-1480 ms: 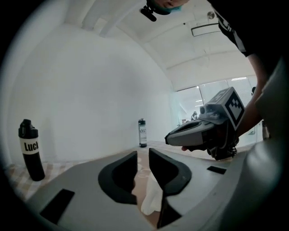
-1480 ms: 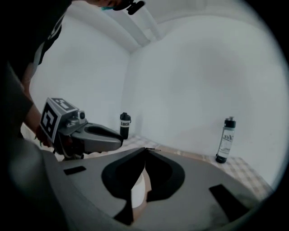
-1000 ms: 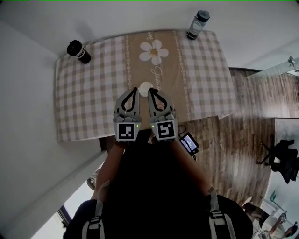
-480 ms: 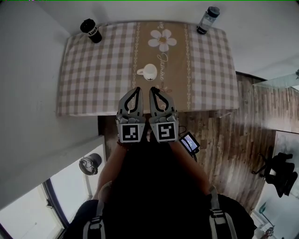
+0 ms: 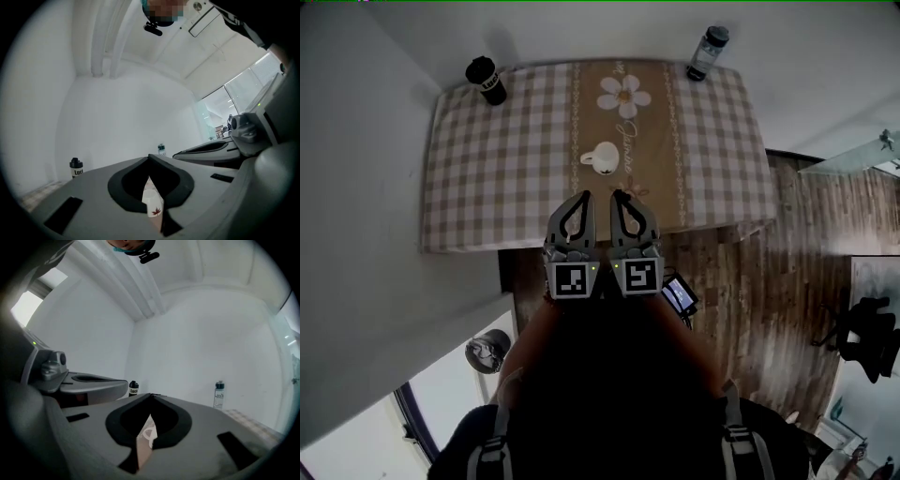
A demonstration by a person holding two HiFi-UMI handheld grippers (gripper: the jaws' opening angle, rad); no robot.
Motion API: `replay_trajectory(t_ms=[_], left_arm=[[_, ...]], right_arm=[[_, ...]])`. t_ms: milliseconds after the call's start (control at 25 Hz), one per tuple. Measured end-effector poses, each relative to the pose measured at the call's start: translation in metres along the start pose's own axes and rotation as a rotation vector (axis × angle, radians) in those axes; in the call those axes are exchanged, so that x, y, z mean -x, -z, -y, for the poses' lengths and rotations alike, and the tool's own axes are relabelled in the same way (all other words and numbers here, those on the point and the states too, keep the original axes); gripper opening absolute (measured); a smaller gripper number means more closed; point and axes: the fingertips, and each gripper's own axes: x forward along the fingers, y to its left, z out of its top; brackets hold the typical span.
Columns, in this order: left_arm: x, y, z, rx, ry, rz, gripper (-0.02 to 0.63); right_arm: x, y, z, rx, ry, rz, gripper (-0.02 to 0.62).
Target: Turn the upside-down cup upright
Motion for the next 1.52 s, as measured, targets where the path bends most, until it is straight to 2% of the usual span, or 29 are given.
replay_trajectory(t_ms=[160, 360, 440, 600, 920, 1080, 1520], left_arm=[[0.009, 0.008, -0.005, 0.021, 0.026, 0.007, -0.003], [0.022, 0.030, -0.010, 0.088, 0.080, -0.044, -0.003], [0.024, 0.031, -0.017, 0.131, 0.079, -0.026, -0.003], [0.031, 0.032, -0.029, 0.164, 0.080, -0.019, -0.002], [0.043, 0.038, -0.039, 0.153, 0.080, -0.029, -0.003], [0.045, 0.040, -0.042, 0.112, 0.096, -0.037, -0.002], [0.041, 0.041, -0.046, 0.152, 0.101, -0.025, -0.002]], right_arm=[[0.001, 0.004, -0.010, 0.013, 0.038, -0.008, 0.002], [0.001, 0.023, -0.033, 0.018, 0.053, -0.051, 0.002], [0.001, 0.025, -0.038, 0.008, 0.065, -0.050, 0.002], [-0.001, 0.026, -0.046, 0.033, 0.070, -0.063, 0.002], [-0.003, 0.024, -0.063, 0.023, 0.074, -0.053, 0.002], [-0.005, 0.024, -0.066, 0.025, 0.072, -0.054, 0.002], [-0.011, 0.026, -0.068, 0.048, 0.071, -0.071, 0.002]])
